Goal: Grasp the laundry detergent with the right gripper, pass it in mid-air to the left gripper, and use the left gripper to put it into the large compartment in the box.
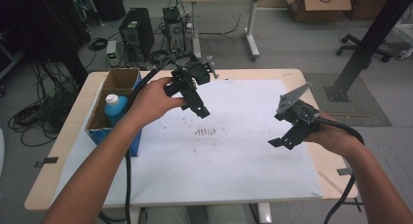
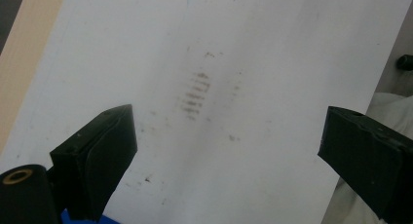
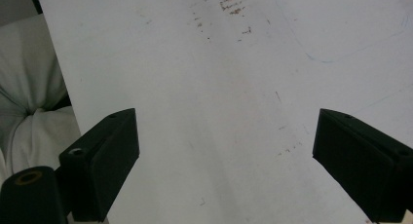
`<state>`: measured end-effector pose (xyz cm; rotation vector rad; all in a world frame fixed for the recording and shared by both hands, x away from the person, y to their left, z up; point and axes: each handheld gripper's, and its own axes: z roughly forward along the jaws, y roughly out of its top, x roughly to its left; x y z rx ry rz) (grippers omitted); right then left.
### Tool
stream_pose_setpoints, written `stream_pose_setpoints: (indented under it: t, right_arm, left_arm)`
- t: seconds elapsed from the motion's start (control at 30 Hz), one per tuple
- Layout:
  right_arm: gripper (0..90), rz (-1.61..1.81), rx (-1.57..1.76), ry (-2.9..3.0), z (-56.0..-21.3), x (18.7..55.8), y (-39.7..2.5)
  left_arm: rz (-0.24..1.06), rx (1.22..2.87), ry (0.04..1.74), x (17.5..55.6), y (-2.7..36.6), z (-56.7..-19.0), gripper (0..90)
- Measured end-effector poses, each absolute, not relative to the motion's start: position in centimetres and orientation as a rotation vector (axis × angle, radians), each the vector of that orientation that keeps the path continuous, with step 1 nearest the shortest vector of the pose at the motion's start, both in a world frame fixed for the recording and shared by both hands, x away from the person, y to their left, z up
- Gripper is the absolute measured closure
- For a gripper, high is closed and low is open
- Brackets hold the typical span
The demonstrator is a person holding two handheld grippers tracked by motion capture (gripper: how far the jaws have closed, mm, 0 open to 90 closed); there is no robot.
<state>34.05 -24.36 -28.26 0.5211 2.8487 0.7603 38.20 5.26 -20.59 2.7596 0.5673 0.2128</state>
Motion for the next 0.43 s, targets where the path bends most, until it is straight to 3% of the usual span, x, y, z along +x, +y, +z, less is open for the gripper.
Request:
stream_pose_setpoints:
  t: [0.43]
  right_arm:
    - [9.2,0.768,0.536,2.839,-28.19,33.84,-24.59]
  left_arm:
    - [0.214,2.760,0.584,38.37,5.30,-20.71,7.0]
